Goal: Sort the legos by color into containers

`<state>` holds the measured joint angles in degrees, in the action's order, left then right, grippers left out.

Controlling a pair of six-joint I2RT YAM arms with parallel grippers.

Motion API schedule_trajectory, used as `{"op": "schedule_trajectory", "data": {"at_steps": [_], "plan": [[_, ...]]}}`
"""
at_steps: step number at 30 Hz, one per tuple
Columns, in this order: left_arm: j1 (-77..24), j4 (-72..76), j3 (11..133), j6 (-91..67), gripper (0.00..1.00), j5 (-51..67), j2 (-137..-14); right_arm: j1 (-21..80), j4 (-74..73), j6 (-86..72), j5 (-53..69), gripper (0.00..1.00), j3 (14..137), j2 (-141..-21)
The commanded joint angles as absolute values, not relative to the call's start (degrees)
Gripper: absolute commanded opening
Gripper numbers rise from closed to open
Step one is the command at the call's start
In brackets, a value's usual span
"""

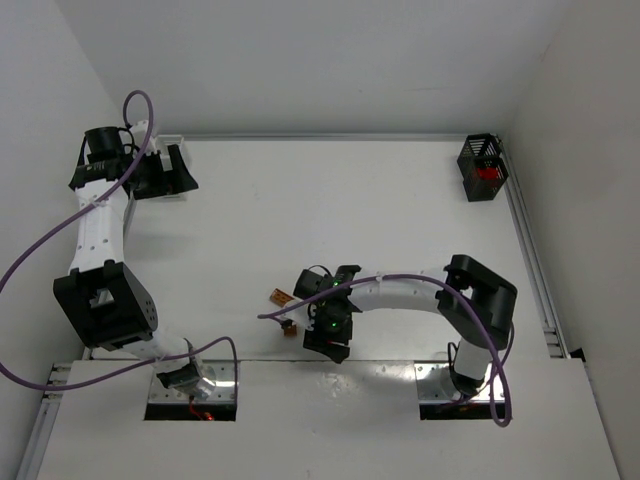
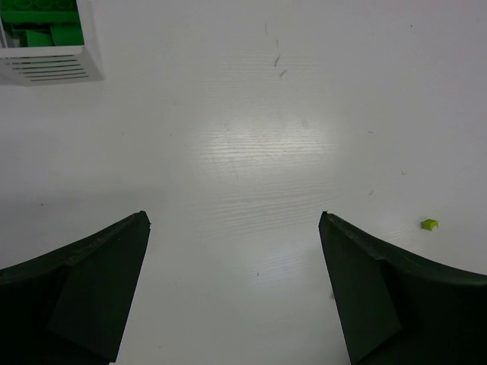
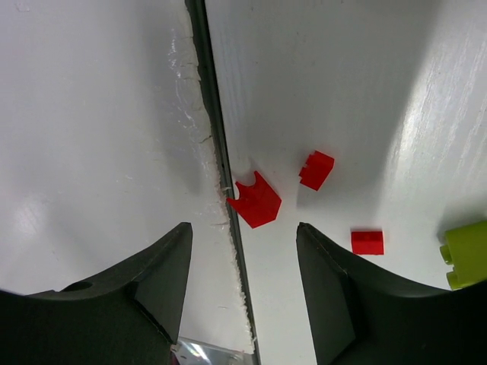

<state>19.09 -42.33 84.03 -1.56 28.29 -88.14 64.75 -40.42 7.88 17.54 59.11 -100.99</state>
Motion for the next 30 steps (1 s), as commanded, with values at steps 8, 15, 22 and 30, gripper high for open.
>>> {"op": "schedule_trajectory", "data": {"at_steps": [8,15,22,30], "plan": [[19.1,-40.3,83.5,-1.8,1.0,29.8,-88.2,65.9,-37.0,8.9,15.7,0.55,59.9,-103.5],[19.1,-39.8,83.0,-1.8,1.0,29.8,-88.2,68.3,-35.9,8.3,13.5,0.49,59.9,-104.1],[19.1,-39.8,82.4,-1.8,1.0,29.8,-88.2,69.3,-35.9,7.8,10.8,0.36,60.4,-107.7],[19.6,-39.3,81.9,-0.7,1.0,29.8,-88.2,69.3,-35.9,7.3,9.8,0.11,60.9,-108.8]]}}
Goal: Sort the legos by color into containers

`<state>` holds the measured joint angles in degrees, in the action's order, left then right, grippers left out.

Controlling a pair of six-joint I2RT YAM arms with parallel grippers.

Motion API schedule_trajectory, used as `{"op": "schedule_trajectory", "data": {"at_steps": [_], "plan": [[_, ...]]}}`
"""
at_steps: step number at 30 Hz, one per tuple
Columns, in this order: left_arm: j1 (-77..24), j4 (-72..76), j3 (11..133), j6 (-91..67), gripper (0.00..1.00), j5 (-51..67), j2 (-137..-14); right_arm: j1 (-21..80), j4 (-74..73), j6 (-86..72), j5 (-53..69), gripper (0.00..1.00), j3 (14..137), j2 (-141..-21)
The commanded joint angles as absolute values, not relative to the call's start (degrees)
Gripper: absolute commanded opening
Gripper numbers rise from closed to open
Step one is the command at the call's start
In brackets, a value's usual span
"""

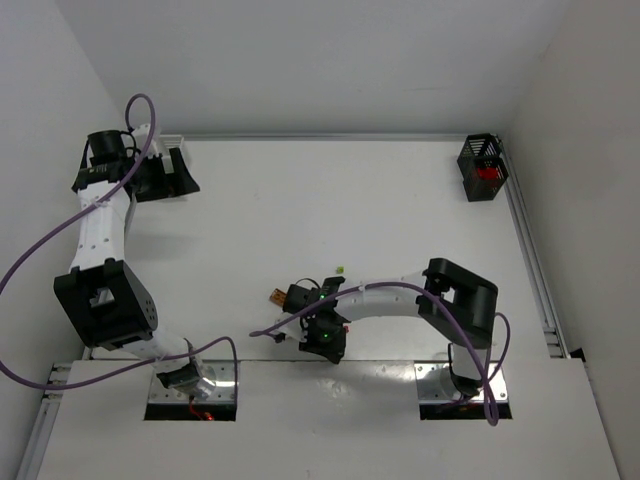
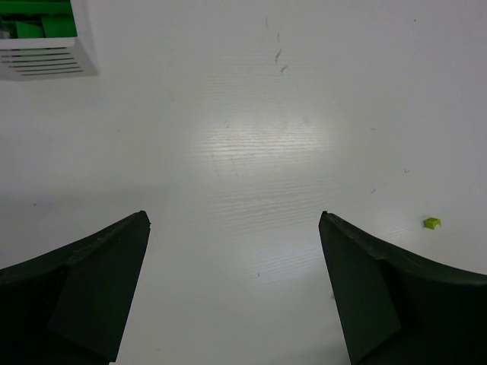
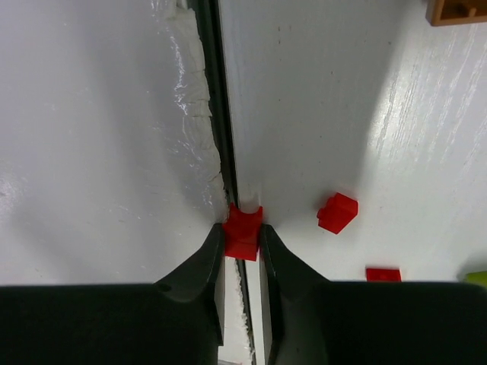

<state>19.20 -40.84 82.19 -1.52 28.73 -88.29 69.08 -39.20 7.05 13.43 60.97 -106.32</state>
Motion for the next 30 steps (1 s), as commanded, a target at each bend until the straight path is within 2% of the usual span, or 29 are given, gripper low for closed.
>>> {"op": "schedule_trajectory", "data": {"at_steps": [1,2,4,8,14,18,21,22,25,28,30], "plan": [[19.6,-39.3,81.9,-0.7,1.0,29.8,-88.2,69.3,-35.9,6.7,9.2,0.08,60.9,-108.2],[19.6,-39.3,81.9,-0.7,1.0,29.8,-88.2,69.3,-35.9,6.7,8.7,0.03,60.9,-108.2],[20.1,-39.3,81.4,-0.7,1.0,29.8,-88.2,67.9,-36.5,6.0,7.1,0.0,62.0,-106.7],[20.1,-38.8,81.4,-0.7,1.0,30.3,-88.2,65.0,-37.2,6.0,2.5,0.0,63.7,-102.7],[20.1,-38.2,80.8,-0.7,1.0,30.3,-88.2,59.7,-39.9,6.0,1.9,0.0,69.0,-95.9],[19.1,-36.5,79.0,0.4,1.0,28.3,-87.2,53.8,-39.7,7.5,-5.4,0.0,71.4,-90.3],[18.4,-35.2,76.8,1.6,1.0,26.5,-85.7,45.2,-38.8,9.5,-8.7,0.0,73.9,-89.0],[17.8,-35.2,76.3,1.6,1.0,26.5,-85.0,39.4,-38.8,10.3,-8.7,0.0,74.8,-89.0],[17.1,-33.9,74.5,2.7,1.0,25.8,-83.3,29.8,-39.4,10.8,-4.9,0.0,79.6,-89.6],[17.1,-31.7,72.2,3.5,1.0,24.6,-81.3,15.4,-39.9,12.6,-2.2,0.0,86.6,-92.5],[17.1,-30.4,70.2,3.5,1.0,24.0,-80.2,10.8,-39.9,13.2,-0.7,0.0,89.9,-95.7]]}}
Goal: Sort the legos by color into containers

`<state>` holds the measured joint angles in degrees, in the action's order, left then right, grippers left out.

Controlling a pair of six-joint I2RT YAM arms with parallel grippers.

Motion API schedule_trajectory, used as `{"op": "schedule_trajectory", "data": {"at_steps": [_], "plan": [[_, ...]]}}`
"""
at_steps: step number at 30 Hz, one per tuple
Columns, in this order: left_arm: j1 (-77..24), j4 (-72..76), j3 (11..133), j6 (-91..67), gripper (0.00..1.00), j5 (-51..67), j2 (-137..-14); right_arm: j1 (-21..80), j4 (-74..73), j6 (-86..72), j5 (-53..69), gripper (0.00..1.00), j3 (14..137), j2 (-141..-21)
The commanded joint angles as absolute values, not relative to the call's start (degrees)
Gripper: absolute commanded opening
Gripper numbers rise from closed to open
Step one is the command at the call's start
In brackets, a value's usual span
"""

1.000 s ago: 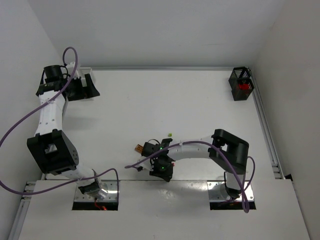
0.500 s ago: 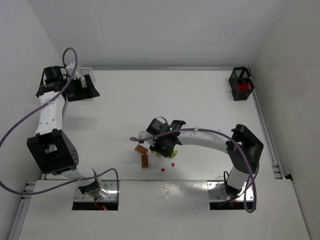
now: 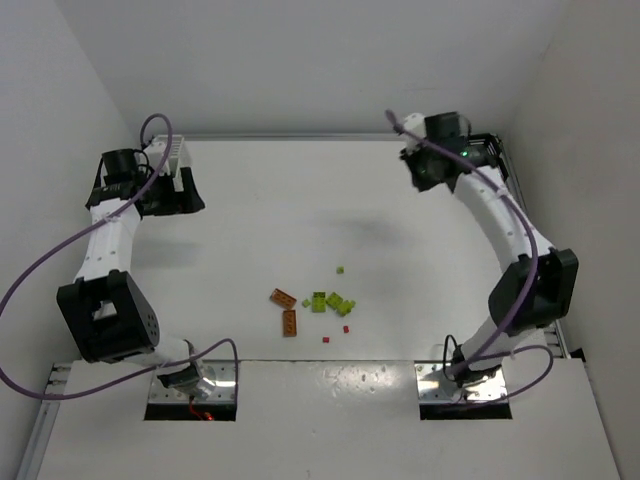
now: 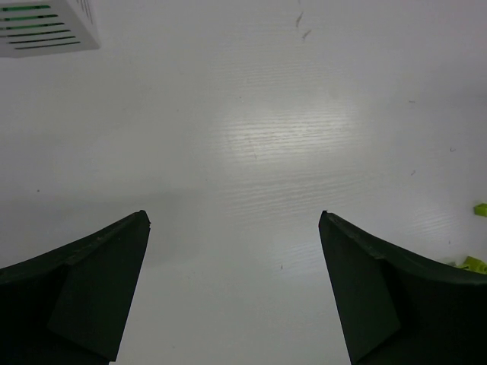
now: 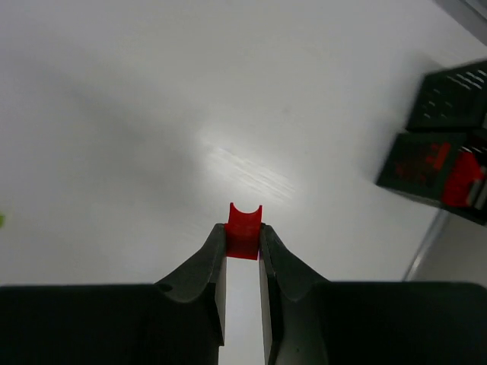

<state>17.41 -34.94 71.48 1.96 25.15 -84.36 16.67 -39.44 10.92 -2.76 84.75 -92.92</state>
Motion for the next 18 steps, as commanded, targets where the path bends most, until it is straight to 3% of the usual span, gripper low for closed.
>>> {"op": "schedule_trajectory", "data": {"at_steps": [1,9,18], "plan": [[17.1,-29.1,69.7,3.5,1.0,23.2,-80.2,6.8,-40.6,13.8,-0.2,0.0,94.1,-97.2],[21.7,-26.5,68.6,3.5,1.0,19.1,-79.5,-6.5,-46.8,13.8,4.8,0.0,116.2,-113.5],[30.2,-25.1,69.9,4.1,1.0,21.9,-83.2,-13.5,-49.9,13.3,6.6,0.0,126.2,-124.4]]}}
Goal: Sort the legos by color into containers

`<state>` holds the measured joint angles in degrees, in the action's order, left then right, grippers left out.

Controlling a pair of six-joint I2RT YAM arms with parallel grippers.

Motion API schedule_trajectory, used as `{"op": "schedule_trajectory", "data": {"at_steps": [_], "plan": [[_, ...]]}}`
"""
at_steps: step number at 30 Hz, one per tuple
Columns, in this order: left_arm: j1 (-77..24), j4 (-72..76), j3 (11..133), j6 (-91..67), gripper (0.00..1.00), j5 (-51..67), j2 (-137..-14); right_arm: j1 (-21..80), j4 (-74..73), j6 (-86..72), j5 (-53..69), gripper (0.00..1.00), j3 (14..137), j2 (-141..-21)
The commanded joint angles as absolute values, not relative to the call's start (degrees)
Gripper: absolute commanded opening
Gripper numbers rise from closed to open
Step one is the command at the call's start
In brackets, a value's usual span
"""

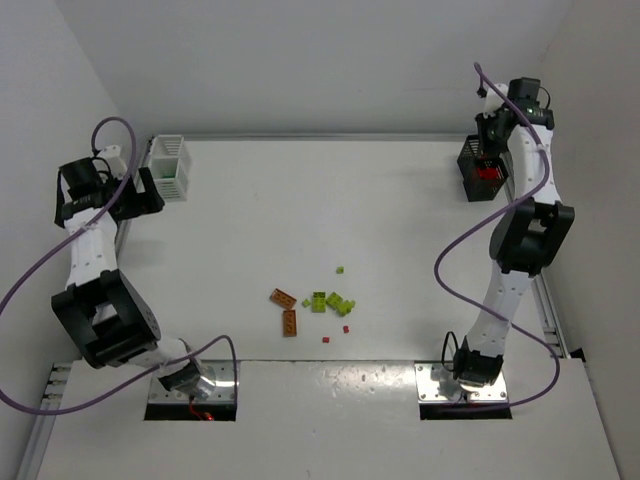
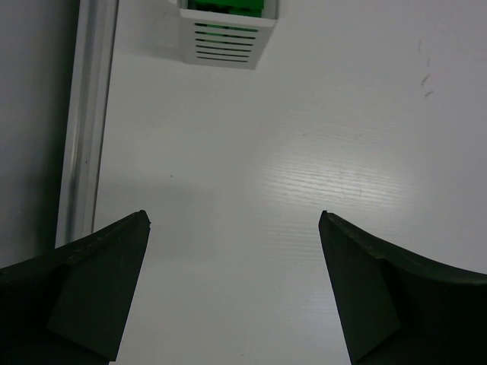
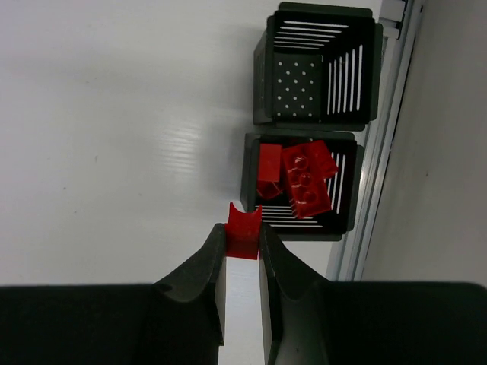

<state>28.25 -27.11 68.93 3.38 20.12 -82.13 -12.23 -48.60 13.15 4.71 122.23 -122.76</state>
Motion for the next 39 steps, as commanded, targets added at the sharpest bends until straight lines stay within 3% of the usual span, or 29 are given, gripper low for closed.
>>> {"op": "schedule_trajectory", "data": {"at_steps": [1,15,21,29,32,33,36,39], "plan": [[30.8,-24.6,69.9,4.1,1.0,22.8,-83.9,-13.5,-49.9,13.3,6.6,0.0,126.2,-124.5],[39.0,-17.0,64.3,7.9,1.0,29.0,-86.3,-16.4,-47.0,12.7,5.4,0.0,126.2,-129.1],[43.0,-15.2,63.2,11.6,1.0,37.1,-88.8,-17.0,-46.5,12.2,4.3,0.1,126.7,-130.8],[46.7,-10.4,62.1,14.4,1.0,43.9,-90.8,-17.5,-44.6,11.7,3.7,0.14,126.2,-131.8],[46.7,-9.7,60.6,16.6,1.0,45.2,-90.3,-17.5,-44.6,11.7,3.2,0.31,126.2,-131.8],[46.7,-9.7,60.6,16.6,1.0,45.9,-90.3,-17.5,-44.1,11.2,3.2,0.48,126.2,-131.8],[46.7,-10.3,60.6,17.3,1.0,46.9,-90.3,-17.5,-42.6,11.2,3.2,0.68,124.2,-131.3],[46.7,-11.9,61.1,17.3,1.0,47.5,-89.7,-17.5,-42.6,10.6,3.7,0.71,123.6,-130.7]]}}
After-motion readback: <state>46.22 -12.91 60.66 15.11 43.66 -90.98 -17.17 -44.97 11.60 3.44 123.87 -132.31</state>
